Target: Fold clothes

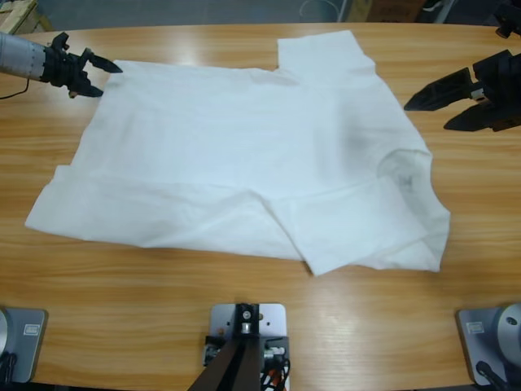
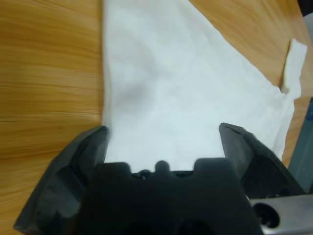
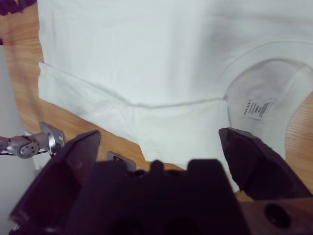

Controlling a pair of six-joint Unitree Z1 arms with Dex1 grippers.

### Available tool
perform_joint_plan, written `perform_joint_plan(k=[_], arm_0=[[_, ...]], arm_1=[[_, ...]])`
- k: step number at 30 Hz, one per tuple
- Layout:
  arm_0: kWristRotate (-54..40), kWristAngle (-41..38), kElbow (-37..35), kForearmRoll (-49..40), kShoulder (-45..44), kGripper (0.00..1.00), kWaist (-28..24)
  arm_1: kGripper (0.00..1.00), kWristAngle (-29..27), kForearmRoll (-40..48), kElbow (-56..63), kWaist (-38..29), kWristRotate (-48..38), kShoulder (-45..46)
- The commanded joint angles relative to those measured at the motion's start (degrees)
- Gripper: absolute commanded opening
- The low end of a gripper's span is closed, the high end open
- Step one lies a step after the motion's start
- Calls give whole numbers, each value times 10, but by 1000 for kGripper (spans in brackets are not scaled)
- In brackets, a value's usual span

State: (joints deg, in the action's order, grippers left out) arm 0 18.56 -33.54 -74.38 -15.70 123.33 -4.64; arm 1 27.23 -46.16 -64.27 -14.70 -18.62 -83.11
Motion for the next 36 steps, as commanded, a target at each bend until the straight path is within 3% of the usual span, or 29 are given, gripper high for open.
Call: perform_joint_plan(k=[1, 36], arm_0=[[-6, 11, -10, 1, 26, 890, -5], [39, 77, -72, -63, 54, 885, 48]], arm_1=[[1000, 10, 3, 10, 7, 10, -29], [1000, 14, 4, 5, 21, 14, -31]])
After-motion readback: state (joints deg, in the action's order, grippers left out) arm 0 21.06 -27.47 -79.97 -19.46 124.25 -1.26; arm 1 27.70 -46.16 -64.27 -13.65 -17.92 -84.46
